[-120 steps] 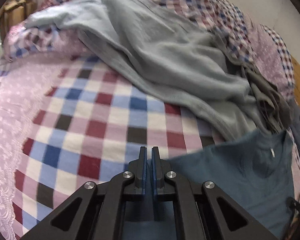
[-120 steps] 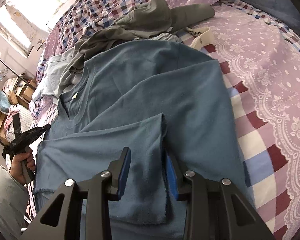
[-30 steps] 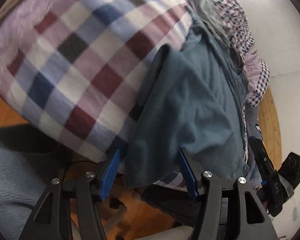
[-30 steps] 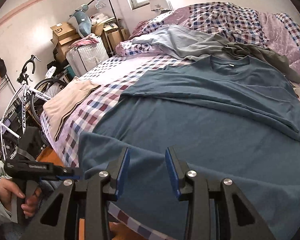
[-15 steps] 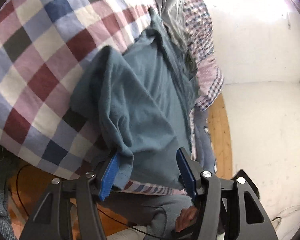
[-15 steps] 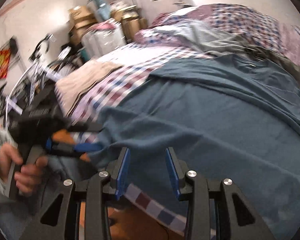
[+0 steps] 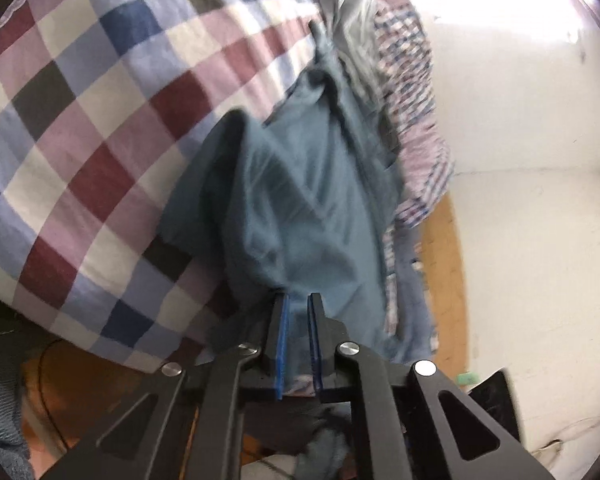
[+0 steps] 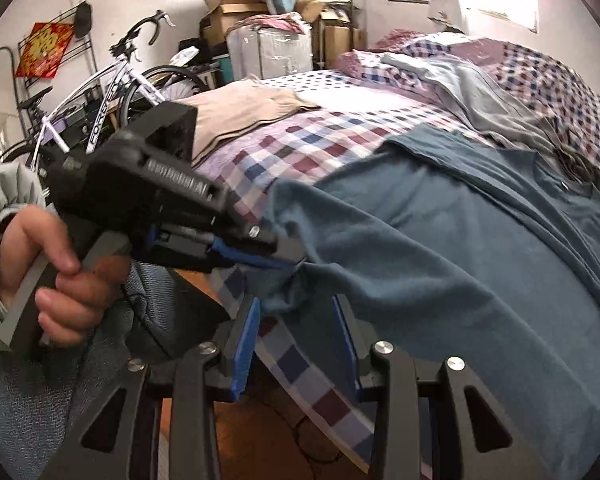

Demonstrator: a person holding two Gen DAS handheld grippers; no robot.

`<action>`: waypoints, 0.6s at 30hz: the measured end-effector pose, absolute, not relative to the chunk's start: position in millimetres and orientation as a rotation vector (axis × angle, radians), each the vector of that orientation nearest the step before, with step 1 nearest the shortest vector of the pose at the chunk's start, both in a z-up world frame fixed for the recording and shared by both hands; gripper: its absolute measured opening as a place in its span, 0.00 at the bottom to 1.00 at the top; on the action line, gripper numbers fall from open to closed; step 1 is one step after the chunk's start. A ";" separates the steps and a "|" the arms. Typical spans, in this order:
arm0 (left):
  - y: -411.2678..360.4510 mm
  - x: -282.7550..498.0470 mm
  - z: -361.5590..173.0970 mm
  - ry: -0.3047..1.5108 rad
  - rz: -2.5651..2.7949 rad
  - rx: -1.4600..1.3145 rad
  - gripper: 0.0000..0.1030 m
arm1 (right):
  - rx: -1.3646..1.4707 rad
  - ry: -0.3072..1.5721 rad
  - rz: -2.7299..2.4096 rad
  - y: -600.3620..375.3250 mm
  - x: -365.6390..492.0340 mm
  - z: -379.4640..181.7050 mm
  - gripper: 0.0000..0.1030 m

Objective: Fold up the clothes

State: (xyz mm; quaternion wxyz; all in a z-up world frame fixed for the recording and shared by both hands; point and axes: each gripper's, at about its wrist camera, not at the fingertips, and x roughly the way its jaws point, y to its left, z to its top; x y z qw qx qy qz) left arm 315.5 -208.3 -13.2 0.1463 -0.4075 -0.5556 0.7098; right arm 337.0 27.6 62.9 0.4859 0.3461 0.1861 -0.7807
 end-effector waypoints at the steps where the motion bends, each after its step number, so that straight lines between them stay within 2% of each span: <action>1: -211.4 315.4 -12.5 -1.626 2.028 -1.131 0.08 | 0.832 0.462 -1.898 25.6 340.1 62.9 0.38; 5: -217.3 313.4 -11.0 -1.660 2.010 -1.091 0.08 | 0.740 0.549 -1.922 14.0 357.0 61.7 0.38; 10: -221.2 311.9 -4.4 -1.537 2.266 -1.278 0.09 | 0.768 0.601 -1.920 10.1 351.1 50.3 0.38; 12: -227.1 318.4 -4.7 -1.532 2.334 -1.331 0.19 | 0.780 0.622 -1.919 8.5 348.7 45.7 0.38; 14: -230.7 324.9 -6.9 -1.551 2.334 -1.355 0.38 | 0.791 0.643 -1.919 6.9 346.3 41.2 0.38; 18: -218.0 323.9 -7.0 -1.470 2.347 -1.460 0.45 | 0.825 0.560 -1.967 15.3 327.8 45.3 0.38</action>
